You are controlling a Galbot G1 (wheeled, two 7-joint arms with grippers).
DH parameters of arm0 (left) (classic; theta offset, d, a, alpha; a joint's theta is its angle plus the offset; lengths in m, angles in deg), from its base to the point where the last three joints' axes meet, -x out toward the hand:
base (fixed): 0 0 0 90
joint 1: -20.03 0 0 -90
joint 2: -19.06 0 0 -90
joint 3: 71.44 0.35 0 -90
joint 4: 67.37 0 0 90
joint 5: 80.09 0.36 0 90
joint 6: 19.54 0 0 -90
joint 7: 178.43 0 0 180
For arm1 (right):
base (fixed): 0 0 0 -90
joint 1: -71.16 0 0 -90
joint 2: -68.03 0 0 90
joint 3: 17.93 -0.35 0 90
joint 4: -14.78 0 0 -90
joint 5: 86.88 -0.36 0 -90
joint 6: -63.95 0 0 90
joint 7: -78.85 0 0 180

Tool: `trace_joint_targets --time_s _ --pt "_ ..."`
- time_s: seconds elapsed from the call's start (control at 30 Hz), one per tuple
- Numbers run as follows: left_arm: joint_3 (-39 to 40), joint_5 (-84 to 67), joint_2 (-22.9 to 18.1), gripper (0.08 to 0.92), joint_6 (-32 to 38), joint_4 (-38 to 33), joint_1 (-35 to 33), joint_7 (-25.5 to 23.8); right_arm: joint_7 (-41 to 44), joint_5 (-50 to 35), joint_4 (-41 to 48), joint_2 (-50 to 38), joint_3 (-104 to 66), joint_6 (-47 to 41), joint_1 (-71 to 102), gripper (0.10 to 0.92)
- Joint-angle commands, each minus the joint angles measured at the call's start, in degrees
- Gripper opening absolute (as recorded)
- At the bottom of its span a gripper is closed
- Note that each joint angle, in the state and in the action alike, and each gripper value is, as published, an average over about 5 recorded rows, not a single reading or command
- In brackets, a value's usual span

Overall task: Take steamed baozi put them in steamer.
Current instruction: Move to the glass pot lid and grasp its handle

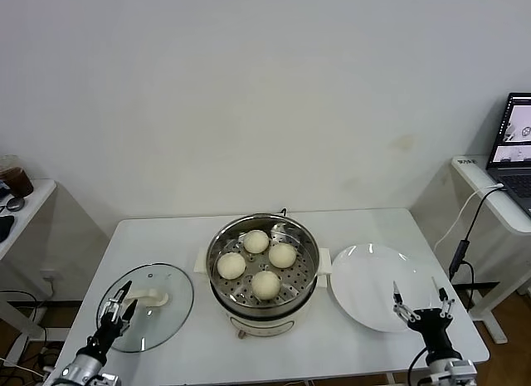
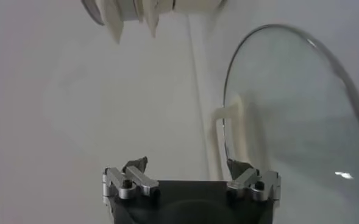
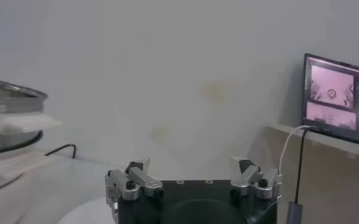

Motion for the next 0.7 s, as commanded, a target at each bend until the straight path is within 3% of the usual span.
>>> trace_joint_targets --time_s 0.03,0.47,0.7 --pt "2.89 1.12 1.52 0.823 0.15 4.94 7.33 -0.72 0.01 0.68 -0.67 0.59 0.03 -0.15 0.92 0.823" --pt "4.56 0.84 2.09 0.813 0.5 10.34 10.67 -1.94 0.57 0.7 -1.03 0.79 0.15 -0.02 1.47 0.823" --pt "4.85 -1.25 2.21 0.638 0.41 10.63 10.58 -2.54 0.82 1.06 -1.51 1.17 0.54 0.02 1.68 0.823"
